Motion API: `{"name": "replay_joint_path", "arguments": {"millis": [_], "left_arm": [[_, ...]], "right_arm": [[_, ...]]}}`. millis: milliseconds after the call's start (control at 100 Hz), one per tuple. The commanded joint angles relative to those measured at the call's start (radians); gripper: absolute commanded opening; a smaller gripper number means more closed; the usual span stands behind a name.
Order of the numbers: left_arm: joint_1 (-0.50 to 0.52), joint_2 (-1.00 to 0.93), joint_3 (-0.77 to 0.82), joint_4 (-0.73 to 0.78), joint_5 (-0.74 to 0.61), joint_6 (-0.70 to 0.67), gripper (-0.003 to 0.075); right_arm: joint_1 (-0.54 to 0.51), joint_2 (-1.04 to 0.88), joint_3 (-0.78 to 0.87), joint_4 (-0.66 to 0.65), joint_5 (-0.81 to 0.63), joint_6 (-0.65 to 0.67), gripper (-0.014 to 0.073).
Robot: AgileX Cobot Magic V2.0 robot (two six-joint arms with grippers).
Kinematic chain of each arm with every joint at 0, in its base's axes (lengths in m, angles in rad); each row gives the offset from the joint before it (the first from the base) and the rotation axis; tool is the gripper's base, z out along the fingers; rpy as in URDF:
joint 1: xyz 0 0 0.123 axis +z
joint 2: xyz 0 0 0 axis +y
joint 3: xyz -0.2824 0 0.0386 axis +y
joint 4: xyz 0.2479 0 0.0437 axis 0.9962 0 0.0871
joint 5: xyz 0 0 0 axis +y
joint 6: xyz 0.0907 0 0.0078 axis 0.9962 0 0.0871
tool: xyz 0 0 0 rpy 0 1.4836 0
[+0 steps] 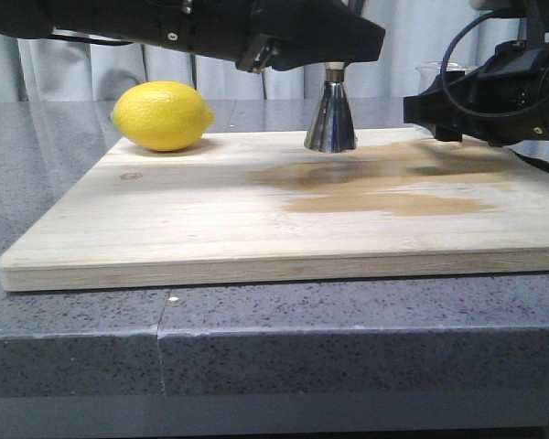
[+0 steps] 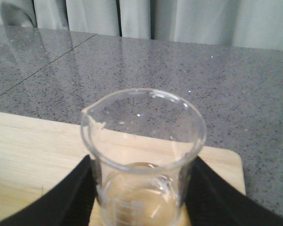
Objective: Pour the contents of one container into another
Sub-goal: 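Lower the beaker back onto the board and open the right gripper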
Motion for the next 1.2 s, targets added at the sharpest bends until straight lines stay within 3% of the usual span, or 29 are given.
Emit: {"name": "replay_joint_path", "arguments": {"millis": [0, 590, 940, 1190], "left_arm": [[-0.004, -0.061, -0.031, -0.079, 0.054, -0.012, 0.0264], [-0.004, -0.061, -0.031, -0.079, 0.054, -0.012, 0.0264], [-0.004, -0.061, -0.031, -0.079, 0.054, -0.012, 0.0264], [-0.004, -0.061, -0.031, -0.079, 0.054, -0.012, 0.0264]], "right_arm": [[-0.005, -0.034, -0.024, 0.002, -0.096, -0.013, 0.0277], [-0.005, 0.005, -0.024, 0.002, -0.128, -0.013, 0.0283], [-0.005, 0.001, -0.024, 0.002, -0.101, -0.013, 0.0449], [-0.005, -0.086, -0.003, 0.004, 0.023, -0.013, 0.0609]]}}
